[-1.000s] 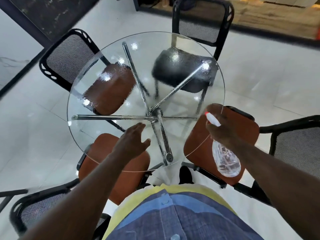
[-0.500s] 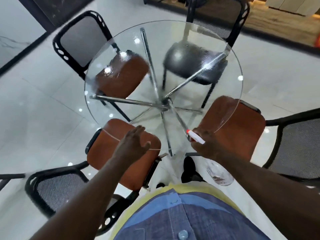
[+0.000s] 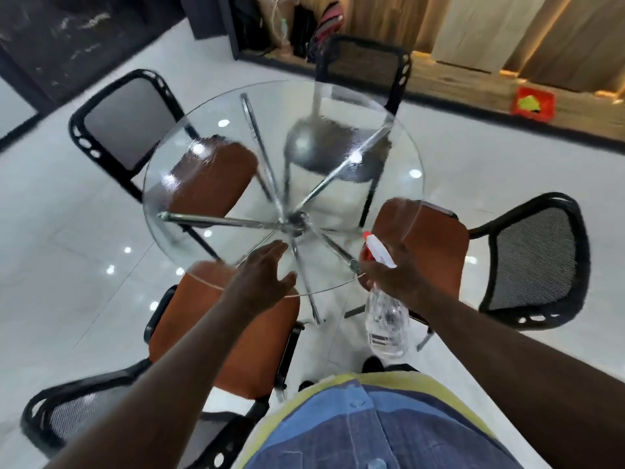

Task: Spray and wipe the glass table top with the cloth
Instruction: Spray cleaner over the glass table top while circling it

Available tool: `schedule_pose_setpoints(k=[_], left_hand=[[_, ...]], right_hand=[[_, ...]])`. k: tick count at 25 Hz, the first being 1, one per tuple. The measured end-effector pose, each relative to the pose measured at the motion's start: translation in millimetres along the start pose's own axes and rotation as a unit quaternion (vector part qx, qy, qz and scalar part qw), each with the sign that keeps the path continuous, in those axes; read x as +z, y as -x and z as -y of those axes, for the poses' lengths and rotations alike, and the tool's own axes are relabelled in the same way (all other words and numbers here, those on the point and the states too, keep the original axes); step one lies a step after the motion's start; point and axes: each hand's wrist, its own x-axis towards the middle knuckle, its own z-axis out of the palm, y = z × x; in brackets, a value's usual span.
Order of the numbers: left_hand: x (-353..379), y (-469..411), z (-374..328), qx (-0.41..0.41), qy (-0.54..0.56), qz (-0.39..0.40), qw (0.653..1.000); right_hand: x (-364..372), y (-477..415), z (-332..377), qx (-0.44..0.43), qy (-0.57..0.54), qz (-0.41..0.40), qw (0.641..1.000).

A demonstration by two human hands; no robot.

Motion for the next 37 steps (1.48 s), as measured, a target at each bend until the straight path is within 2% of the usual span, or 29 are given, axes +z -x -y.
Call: schedule_pose_setpoints(k=[3,6,12,18,25,30,37], left_hand=[[-5.9,-32.4,-46.4,0.067,-0.029,0.005,0.997],[-8.5,-66.2,-126.7,0.152,-0.046,0.020,0.987],[15.5,-126.2,-343.1,0.317,-0.053,0.018,0.947],[80.9,-160.0,-569.8,0.406,-0.043,0.014,0.913],[149.6,-215.0,-734.4,0.455,-0.029,0.032,0.889],[200.9,-290.2,-813.3,0.454,-0.031,0.044,0.889],[243.8,-429.0,-935.7,0.431,-0.024,0.055,0.900]], right_hand=[[-58.1,5.2,-15.8,0.028,-0.016,-0.081,0.996],[-138.2,18.5,-25.4,-0.020,-0.028,-0.190,0.981],[-320.6,77.2,-39.6,-0.038,-0.042,-0.321,0.945],[-528.0,133.6,-80.8,-0.086,-0.076,-0.405,0.907],[-704.5,121.6,-123.3,-0.082,-0.095,-0.462,0.878],[-793.9,57.6,-168.3,-0.095,-0.096,-0.461,0.877],[-926.9,-56.4,-210.6,-0.096,-0.031,-0.538,0.837]])
